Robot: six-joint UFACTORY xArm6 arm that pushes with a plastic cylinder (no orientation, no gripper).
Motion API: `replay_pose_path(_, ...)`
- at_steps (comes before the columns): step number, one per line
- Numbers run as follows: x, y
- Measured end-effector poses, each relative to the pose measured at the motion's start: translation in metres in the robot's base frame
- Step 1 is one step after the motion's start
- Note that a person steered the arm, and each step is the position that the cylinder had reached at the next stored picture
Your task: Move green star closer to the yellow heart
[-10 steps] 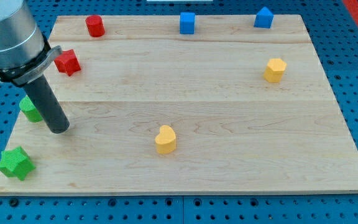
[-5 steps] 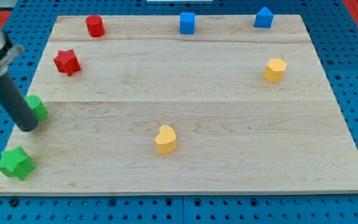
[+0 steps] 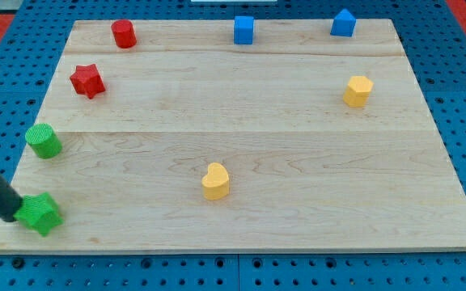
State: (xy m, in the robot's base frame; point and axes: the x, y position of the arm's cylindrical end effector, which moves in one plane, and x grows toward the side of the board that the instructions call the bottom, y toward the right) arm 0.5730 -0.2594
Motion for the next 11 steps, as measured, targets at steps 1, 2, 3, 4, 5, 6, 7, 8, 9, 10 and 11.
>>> replay_pose_path(1, 0.007, 0.049)
replay_pose_path(2, 0.027, 0.059)
replay_pose_path(3, 0.035, 0.075)
replay_pose_path(4, 0.025, 0.106)
replay_pose_path(5, 0.013, 0.123)
replay_pose_path(6, 0.009, 0.135)
replay_pose_path(7, 0.009, 0.126)
replay_pose_path(8, 0.009, 0.126)
replay_pose_path(9, 0.009, 0.118)
replay_pose_path(10, 0.009, 0.103)
replay_pose_path(11, 0.009, 0.087)
